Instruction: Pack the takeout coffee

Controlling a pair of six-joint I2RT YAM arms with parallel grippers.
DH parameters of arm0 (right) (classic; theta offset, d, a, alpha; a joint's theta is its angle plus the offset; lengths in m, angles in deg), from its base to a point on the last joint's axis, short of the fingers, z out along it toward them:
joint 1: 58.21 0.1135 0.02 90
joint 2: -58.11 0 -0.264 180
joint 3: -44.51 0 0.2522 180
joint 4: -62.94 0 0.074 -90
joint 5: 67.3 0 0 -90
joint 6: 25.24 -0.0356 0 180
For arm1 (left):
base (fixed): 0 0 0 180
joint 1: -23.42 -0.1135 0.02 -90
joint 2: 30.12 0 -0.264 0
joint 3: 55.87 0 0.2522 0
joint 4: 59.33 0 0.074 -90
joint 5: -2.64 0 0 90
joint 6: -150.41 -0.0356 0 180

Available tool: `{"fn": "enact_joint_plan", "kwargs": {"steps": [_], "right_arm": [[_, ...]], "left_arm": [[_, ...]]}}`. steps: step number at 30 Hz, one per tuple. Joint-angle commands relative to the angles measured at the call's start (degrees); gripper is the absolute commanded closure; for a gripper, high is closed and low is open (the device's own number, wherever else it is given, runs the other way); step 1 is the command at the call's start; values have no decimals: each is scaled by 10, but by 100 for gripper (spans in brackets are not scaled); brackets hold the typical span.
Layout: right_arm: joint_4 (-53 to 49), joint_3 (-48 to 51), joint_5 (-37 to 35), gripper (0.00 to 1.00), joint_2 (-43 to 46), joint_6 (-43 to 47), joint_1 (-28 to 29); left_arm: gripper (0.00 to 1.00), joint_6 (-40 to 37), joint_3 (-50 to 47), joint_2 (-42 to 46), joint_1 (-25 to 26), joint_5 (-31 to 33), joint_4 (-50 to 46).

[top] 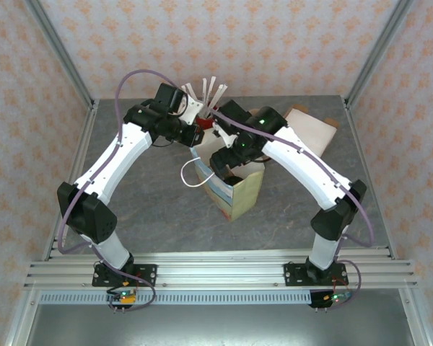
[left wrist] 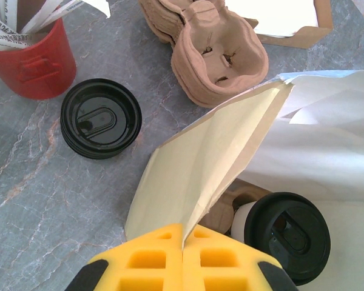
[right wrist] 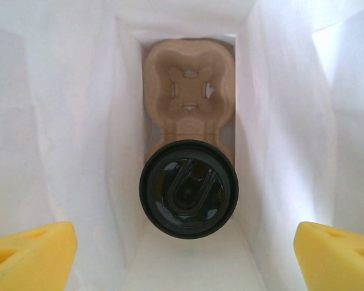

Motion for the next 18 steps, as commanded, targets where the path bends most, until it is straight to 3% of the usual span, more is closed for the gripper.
{"fn": "enact_joint_plan", "kwargs": {"steps": [1, 10, 18], "right_arm": [[-15, -27, 3, 7, 33, 0, -3], [38, -40, 36, 8, 116, -5, -19], [110, 33, 9, 8, 201, -28, -91]], "left_arm": [[98, -5, -4, 22, -2, 8, 4], [98, -5, 3, 23, -3, 11, -3], [99, -8, 12, 39, -22, 30, -26]]}}
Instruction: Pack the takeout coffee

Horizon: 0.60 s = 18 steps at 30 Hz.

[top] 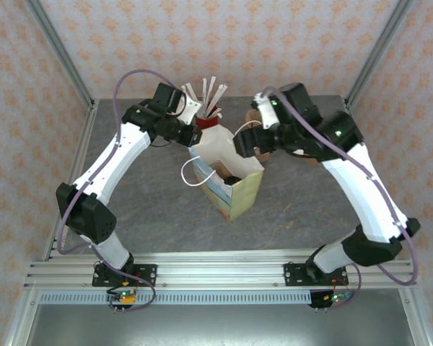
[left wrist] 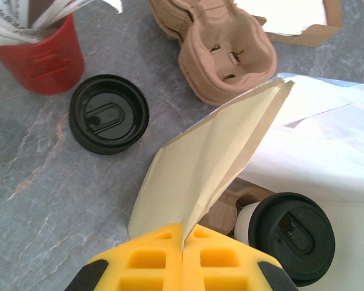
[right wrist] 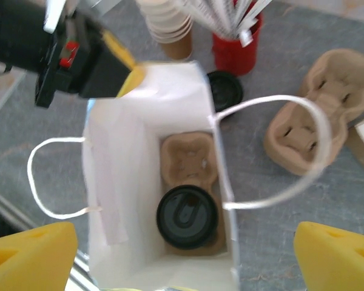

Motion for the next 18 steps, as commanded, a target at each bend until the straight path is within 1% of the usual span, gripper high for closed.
{"fn": "enact_joint_plan", "kwargs": {"steps": [1, 5, 8, 13, 15, 18], "right_arm": [[46, 43, -13, 8, 26, -20, -35], [76, 93, -1, 8, 56, -33, -96], [97, 131, -4, 9, 72, -46, -146], [135, 211, -14, 12, 74, -77, -241], [155, 239, -25, 14, 70, -86, -265], [168, 261, -54, 18, 53, -87, -272]], "left_arm": [[99, -8, 12, 36, -18, 16, -16], [99, -9, 15, 37, -33, 17, -22], [99, -11, 12, 35, -38, 24, -24], [99, -15, 11, 30, -41, 37, -29], [99, -17, 11, 29, -42, 45, -33], [98, -17, 11, 29, -45, 44, -32]]}}
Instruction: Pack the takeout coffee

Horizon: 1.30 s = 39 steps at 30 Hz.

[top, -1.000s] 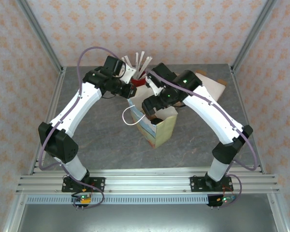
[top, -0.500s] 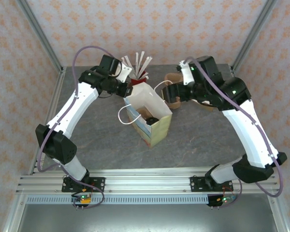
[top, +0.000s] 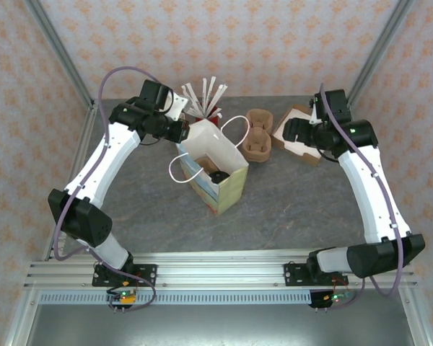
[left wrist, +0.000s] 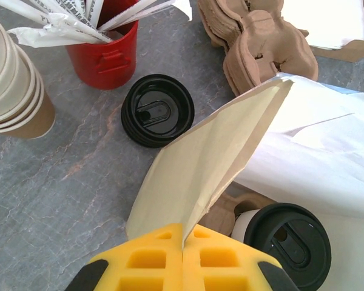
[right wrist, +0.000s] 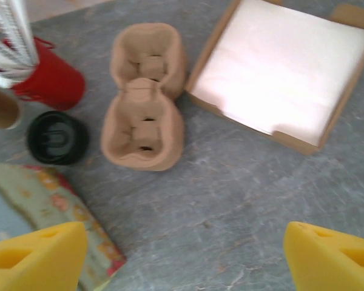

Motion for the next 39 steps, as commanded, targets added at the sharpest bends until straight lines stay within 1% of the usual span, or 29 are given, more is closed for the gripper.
{"fn": "enact_joint_plan", "kwargs": {"steps": [1, 4, 7, 9, 15, 19, 20, 22, 24, 28, 31, 34, 39], "right_arm": [[40, 16, -26, 19, -13, -15, -1], [63, 35, 5, 20, -19, -20, -1], [78, 50, 10, 20, -15, -21, -1], [80, 51, 15, 20, -17, -19, -1], [90, 52, 33, 20, -15, -14, -1], [159, 60, 51, 21, -26, -20, -1], [182, 56, 64, 22, -39, -25, -1], [221, 34, 112, 26, -72, -36, 0], [269, 11, 152, 31, -111, -47, 8], [353, -48, 190, 41, -202, -65, 35], [423, -79, 204, 44, -267, -97, 43], [486, -104, 203, 51, -324, -127, 43], [527, -173, 230, 57, -416, -152, 44]], "left_arm": [[98, -12, 10, 6, -9, 10, -15], [98, -4, 11, 2, -9, 0, -10], [95, 11, 10, -6, -6, -26, 2], [89, 17, 10, -11, -5, -37, 9], [73, 34, 32, -22, -4, -37, 12], [61, 49, 58, -23, -4, -47, 9], [58, 54, 65, -22, -5, -48, 10], [54, 66, 75, -18, -6, -47, 15], [51, 84, 84, -12, -6, -36, 25], [45, 134, 76, 7, -6, 5, 60], [45, 165, 71, 12, -6, 34, 76], [45, 182, 72, 16, -6, 64, 76], [45, 189, 72, 23, -6, 90, 70]]}}
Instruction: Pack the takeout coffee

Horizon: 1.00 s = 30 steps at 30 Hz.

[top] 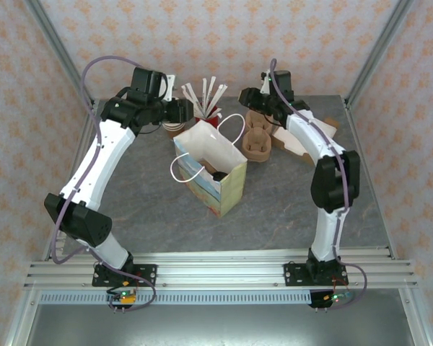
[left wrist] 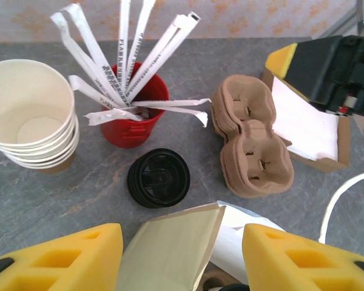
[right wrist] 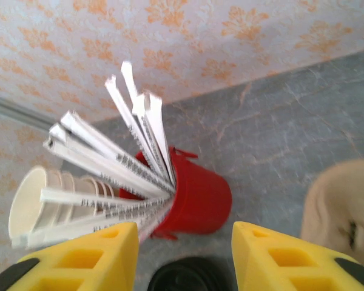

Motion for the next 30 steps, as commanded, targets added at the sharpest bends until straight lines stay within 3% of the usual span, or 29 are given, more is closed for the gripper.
{"fn": "enact_joint_plan", "kwargs": {"steps": [1, 8, 30], "right_arm": [[75, -53, 30, 58, -43, -29, -1], [68, -153, 82, 58, -134, -34, 3], [-3, -326, 114, 70, -262, -35, 9]], "left_arm": [[45, 18, 3, 22, -1, 40, 12], [45, 12, 2, 19, -1, 50, 9], [45, -13, 11, 4, -5, 48, -3]]}}
